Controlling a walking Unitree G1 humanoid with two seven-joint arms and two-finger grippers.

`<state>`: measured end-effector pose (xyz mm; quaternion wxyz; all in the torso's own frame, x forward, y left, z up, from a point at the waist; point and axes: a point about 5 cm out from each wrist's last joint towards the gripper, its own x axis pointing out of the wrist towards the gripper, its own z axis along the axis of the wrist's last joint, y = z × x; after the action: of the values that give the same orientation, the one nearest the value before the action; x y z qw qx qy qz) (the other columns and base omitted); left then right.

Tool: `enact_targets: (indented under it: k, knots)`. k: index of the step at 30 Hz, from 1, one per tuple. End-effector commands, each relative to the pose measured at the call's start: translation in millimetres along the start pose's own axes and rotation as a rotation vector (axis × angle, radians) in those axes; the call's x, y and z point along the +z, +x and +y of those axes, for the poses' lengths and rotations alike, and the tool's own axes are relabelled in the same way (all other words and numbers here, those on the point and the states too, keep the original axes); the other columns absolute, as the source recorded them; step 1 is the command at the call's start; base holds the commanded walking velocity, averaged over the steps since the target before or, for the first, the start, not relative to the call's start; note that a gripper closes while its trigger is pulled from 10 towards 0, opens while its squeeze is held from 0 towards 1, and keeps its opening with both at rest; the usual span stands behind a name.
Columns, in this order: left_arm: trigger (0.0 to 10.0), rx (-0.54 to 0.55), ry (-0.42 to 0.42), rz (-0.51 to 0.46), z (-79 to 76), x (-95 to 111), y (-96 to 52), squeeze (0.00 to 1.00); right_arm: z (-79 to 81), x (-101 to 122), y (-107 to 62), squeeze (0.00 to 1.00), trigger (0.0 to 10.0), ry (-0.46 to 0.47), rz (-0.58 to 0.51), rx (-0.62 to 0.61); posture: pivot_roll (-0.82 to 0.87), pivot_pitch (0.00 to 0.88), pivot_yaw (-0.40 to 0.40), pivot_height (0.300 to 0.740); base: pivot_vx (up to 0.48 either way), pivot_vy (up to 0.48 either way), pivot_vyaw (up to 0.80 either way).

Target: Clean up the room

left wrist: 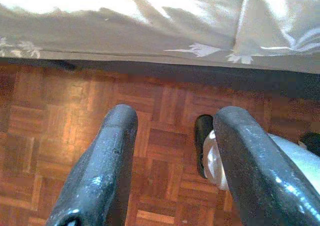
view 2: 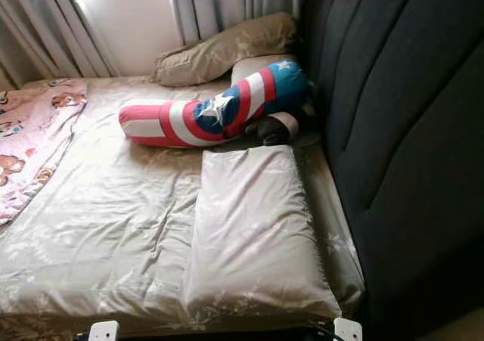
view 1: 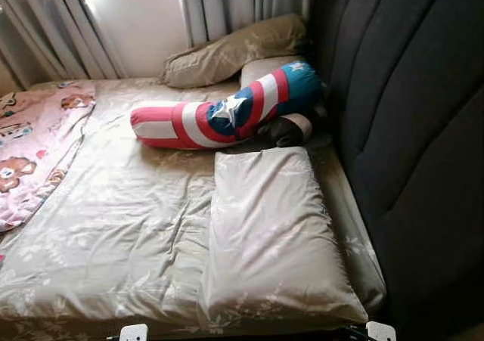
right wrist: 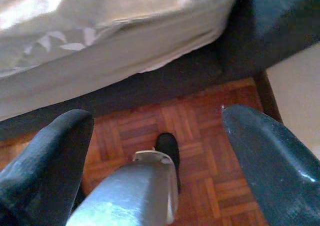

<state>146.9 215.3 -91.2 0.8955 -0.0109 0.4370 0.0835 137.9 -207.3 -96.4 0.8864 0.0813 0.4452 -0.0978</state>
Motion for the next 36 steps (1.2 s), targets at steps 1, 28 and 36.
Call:
enact_targets:
  k: [1, 28, 36]
  knots:
    - [10.0, 0.000, -0.004, -0.007, 2.6, 0, -0.7, 0.00, -2.7, 2, -0.2, 0.00, 10.0, 0.009, -0.011, -0.012, -0.04, 0.000, 0.067, 0.740, 0.000, 0.000, 0.00]
    - [10.0, -0.031, -0.048, -0.706, -14.2, 114, -16.9, 0.00, 20.2, 130, -4.6, 0.00, 10.0, -0.156, -0.584, 0.260, -0.08, 0.000, 0.050, 0.740, 0.000, 0.000, 0.00]
    - [10.0, -0.073, -0.017, -0.763, -31.8, 129, -24.7, 0.00, 26.9, 130, -12.0, 0.00, 10.0, -0.078, -0.645, 0.240, -0.08, 0.000, 0.068, 0.740, 0.000, 0.000, 0.00]
